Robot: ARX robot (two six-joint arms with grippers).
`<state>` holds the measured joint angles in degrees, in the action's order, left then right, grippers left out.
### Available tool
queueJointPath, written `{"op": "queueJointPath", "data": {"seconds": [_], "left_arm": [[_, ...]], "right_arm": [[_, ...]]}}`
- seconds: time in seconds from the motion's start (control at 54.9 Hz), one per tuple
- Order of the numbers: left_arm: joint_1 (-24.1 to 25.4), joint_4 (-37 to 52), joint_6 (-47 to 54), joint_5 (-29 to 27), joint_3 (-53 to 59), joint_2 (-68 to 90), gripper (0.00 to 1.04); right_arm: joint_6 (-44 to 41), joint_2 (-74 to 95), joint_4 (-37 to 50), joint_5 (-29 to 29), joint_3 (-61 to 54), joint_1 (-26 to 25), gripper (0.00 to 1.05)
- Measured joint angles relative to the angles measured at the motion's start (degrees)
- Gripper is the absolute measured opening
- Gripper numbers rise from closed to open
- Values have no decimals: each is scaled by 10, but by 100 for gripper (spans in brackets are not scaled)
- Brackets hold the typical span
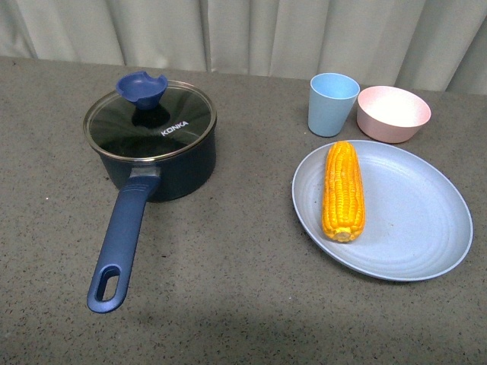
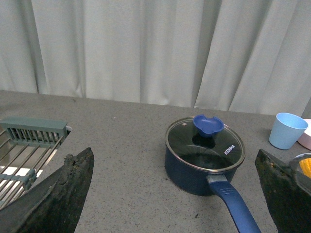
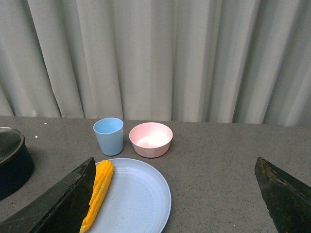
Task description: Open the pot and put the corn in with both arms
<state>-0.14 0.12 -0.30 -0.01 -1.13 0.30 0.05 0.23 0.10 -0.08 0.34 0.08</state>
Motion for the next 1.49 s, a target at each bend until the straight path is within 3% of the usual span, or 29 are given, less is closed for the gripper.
{"op": "queueJointPath", "data": {"seconds": [0.237, 0.346, 0.437, 0.546, 0.765, 1.001, 1.493], "left_arm": [[0, 0, 0, -4, 0, 0, 98], [-29, -11, -28, -134, -1, 38, 98], [-20, 18, -42, -133, -1, 86, 98], [-11, 100, -62, -114, -2, 176, 98], [-35, 425, -101, -114, -72, 553, 98], [-55, 595, -91, -106, -199, 861, 98], [-89, 586, -60, -75, -418, 1130, 98]], "right_arm": [[0, 0, 0, 0, 0, 0, 96], [0, 0, 0, 0, 0, 0, 96], [0, 0, 0, 0, 0, 0, 96], [0, 0, 0, 0, 0, 0, 96], [0, 0, 0, 0, 0, 0, 96], [0, 0, 0, 0, 0, 0, 96], [0, 0, 0, 0, 0, 0, 96]]}}
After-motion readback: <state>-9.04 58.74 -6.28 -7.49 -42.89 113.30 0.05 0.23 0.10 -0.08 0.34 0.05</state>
